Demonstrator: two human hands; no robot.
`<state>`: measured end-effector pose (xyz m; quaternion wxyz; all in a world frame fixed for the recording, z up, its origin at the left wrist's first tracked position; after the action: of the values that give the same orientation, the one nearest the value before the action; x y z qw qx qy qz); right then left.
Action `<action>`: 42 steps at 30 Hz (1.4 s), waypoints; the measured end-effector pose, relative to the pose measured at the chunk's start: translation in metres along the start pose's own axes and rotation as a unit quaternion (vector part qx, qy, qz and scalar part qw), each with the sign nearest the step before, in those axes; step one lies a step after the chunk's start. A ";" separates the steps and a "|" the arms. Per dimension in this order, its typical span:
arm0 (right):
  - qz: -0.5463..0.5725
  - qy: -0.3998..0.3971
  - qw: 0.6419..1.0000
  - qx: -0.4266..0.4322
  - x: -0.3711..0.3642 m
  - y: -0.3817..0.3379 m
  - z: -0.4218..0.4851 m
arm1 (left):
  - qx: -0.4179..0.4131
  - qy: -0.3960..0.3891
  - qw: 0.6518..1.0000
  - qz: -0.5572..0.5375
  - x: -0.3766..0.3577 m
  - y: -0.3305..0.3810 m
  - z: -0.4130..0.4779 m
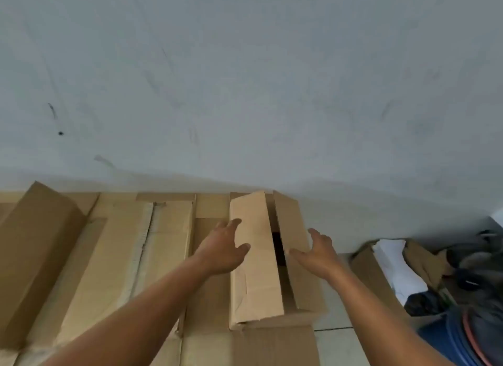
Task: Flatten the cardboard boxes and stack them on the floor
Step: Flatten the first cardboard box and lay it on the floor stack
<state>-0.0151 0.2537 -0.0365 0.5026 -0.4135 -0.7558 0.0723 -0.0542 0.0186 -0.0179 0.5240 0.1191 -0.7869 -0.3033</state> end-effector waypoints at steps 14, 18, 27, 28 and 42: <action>0.086 -0.091 0.992 -0.014 -0.016 0.008 0.035 | -0.024 -0.022 0.998 0.049 -0.062 0.036 0.053; 0.180 -0.139 0.974 -0.021 0.007 0.020 0.039 | -0.018 -0.027 0.998 0.052 -0.047 0.030 0.042; 0.302 -0.132 0.944 -0.034 0.035 0.040 0.037 | 0.025 0.052 0.961 0.269 0.013 0.004 0.009; 0.307 -0.120 0.943 -0.038 0.037 0.041 0.036 | 0.015 0.048 0.943 0.329 0.011 0.002 0.008; 0.191 -0.054 0.980 -0.005 0.046 0.037 0.025 | -0.062 -0.158 0.965 0.199 -0.031 0.032 0.012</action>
<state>-0.0226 0.3173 -0.0363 0.4359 -0.5479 -0.6895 0.1854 -0.0475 0.0635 -0.0256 0.4488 -0.1222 -0.8473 -0.2562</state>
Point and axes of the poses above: each hand's wrist, its own z-axis towards the middle knuckle, its own x-axis out of the back of the hand, y = z × x, the point moved 6 cm from there along z, towards the middle knuckle, and after that the axes turned 3 degrees about -x, right-handed, at the moved point
